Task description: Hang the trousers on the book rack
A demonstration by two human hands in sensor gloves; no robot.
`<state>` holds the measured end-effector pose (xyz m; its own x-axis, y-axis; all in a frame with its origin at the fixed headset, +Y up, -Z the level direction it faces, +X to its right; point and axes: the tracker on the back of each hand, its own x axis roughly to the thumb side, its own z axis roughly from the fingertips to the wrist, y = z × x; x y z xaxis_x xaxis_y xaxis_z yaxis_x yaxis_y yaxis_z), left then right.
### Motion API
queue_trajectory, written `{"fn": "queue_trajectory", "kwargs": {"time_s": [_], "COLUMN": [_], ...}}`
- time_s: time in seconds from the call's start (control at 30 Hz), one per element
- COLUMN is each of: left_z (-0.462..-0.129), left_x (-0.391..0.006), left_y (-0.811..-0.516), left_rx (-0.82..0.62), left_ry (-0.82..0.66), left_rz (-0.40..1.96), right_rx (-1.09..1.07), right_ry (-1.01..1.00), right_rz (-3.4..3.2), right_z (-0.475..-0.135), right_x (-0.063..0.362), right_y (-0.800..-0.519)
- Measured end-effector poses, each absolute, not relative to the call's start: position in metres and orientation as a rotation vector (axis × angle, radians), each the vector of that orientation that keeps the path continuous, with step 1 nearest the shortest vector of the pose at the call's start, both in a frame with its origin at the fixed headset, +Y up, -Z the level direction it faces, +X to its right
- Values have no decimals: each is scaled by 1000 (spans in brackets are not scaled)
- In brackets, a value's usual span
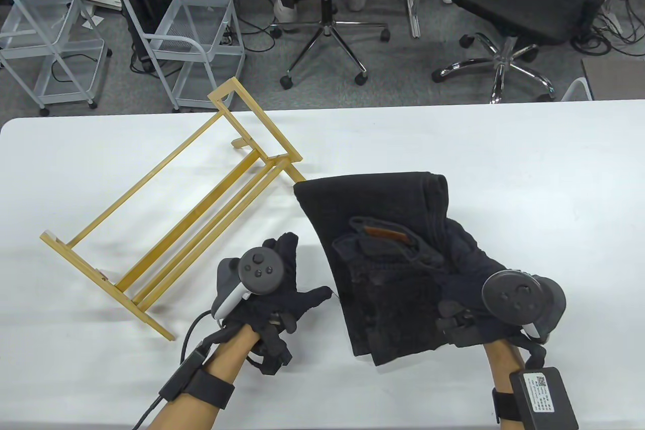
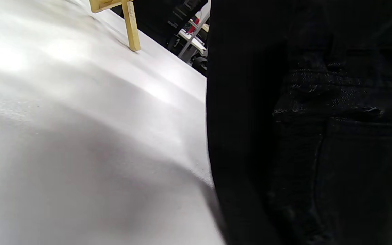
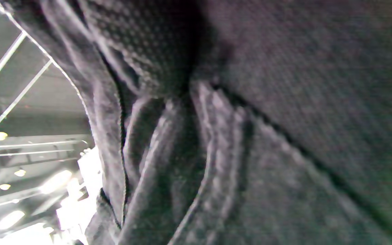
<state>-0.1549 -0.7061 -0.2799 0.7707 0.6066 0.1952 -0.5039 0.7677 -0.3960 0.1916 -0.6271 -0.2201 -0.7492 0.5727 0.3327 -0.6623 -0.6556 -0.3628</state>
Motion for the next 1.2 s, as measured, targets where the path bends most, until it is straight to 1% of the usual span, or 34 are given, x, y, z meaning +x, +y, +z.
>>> {"fn": "queue_trajectory", "kwargs": {"time_s": [0.1,0.23,0.3,0.43,0.53,0.6,0.7,0.77,0.83,0.93,1.0,1.07,1.2], "left_z": [-278,-277,-277,-278,-280,-282,-281,-278,-275,-268,-262,-256,-251], "left_x": [-157,-160,-164,-174,-180,-184,-190,-193,-194,-190,-182,-176,-170], "left_y": [-703,-697,-694,-692,-691,-689,-681,-673,-664,-653,-648,-647,-651], "left_rx": [-341,-278,-230,-183,-181,-171,-58,5,54,43,49,71,72], "left_ry": [-333,-318,-312,-287,-337,-409,-490,-495,-531,-608,-654,-666,-673], "left_rz": [697,784,873,1042,1147,1217,1338,1356,1381,1389,1332,1266,1248], "right_rx": [296,365,419,532,613,650,666,645,614,558,527,509,496], "right_ry": [-614,-620,-635,-662,-673,-680,-682,-680,-672,-655,-639,-626,-621], "right_rz": [2295,2231,2196,2134,2090,2066,2013,1971,1930,1905,1907,1905,1918], "right_z": [-217,-211,-206,-197,-190,-187,-184,-186,-188,-194,-197,-199,-199], "right_x": [183,173,166,153,145,142,142,146,152,158,160,160,157], "right_y": [-623,-619,-616,-610,-606,-604,-601,-601,-602,-606,-610,-614,-616]}}
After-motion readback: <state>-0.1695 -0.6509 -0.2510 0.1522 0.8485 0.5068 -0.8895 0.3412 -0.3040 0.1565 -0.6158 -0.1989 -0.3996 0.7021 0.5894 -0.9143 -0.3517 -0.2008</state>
